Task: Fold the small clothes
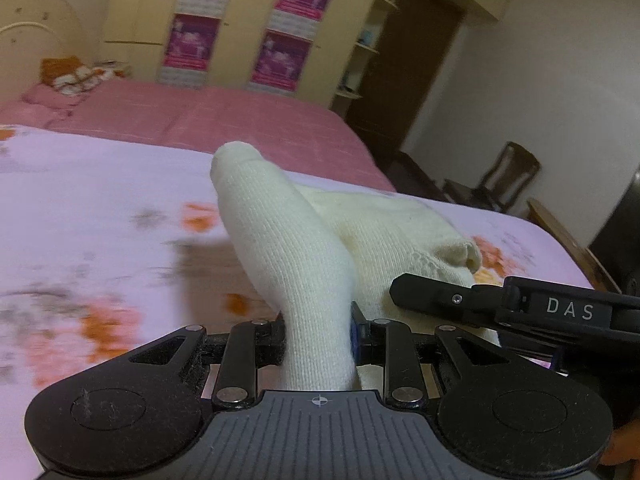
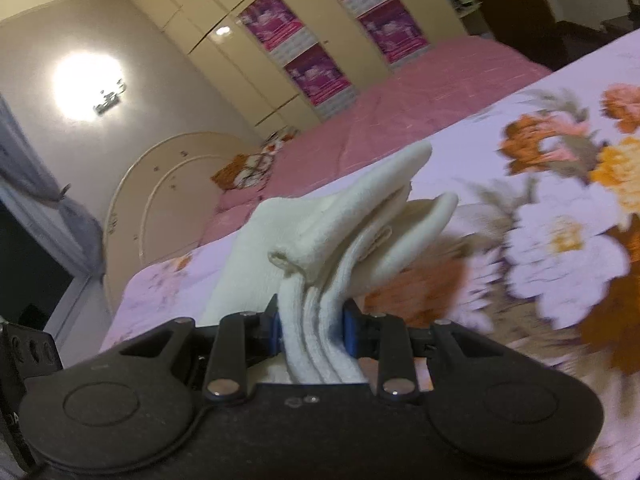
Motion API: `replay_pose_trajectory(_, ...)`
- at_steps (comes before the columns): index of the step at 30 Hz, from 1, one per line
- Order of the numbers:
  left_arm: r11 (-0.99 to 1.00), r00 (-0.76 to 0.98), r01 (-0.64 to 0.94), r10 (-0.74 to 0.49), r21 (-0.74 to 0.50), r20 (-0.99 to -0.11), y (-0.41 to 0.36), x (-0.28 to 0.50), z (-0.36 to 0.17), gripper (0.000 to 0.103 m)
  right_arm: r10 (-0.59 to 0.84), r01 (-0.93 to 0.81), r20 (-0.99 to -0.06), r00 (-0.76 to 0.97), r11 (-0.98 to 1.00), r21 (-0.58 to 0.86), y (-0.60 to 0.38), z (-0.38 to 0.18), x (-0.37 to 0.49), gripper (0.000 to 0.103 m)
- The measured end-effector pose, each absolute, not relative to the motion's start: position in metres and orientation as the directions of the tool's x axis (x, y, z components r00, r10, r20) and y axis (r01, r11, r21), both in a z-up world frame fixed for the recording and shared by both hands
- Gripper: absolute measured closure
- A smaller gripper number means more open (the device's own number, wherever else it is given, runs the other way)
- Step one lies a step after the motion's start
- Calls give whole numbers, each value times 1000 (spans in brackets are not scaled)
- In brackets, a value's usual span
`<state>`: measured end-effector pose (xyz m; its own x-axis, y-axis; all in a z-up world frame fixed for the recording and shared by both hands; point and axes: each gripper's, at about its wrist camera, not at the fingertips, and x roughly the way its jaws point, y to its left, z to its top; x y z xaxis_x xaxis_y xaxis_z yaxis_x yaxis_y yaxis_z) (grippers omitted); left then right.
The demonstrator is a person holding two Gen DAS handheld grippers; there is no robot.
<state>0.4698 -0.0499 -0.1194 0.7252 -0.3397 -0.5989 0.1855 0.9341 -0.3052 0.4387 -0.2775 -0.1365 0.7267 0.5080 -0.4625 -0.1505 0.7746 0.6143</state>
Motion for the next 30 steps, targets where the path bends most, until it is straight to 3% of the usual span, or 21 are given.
replay_pose_trajectory(13,961,762,71,-225,-266,-608,111,466,-128,77,596,-249,-453,663,746,618,-125,-137,461,75)
replay_pose_trajectory(24,974,729,82,-204,-213,-653,173,493,-191,76,573,-185,-507,644,760,624,-63,-181,483,75)
replay_pose_trajectory(25,975,723,79,-201,-209,-661,179,493,-198,75,564,-175,-516,645,766,619,-62,-185,483,75)
replay_pose_trajectory(27,970,717,66,-210,-235,-665,191,492,-209,57,541,-142,-537,647,778,612,-68,-193,480,75)
replay_pose_trajectory(30,971,713,73,-210,-228,-668,196,484,-215,50,495,-73,-583,645,799,598,-82,-206,474,73)
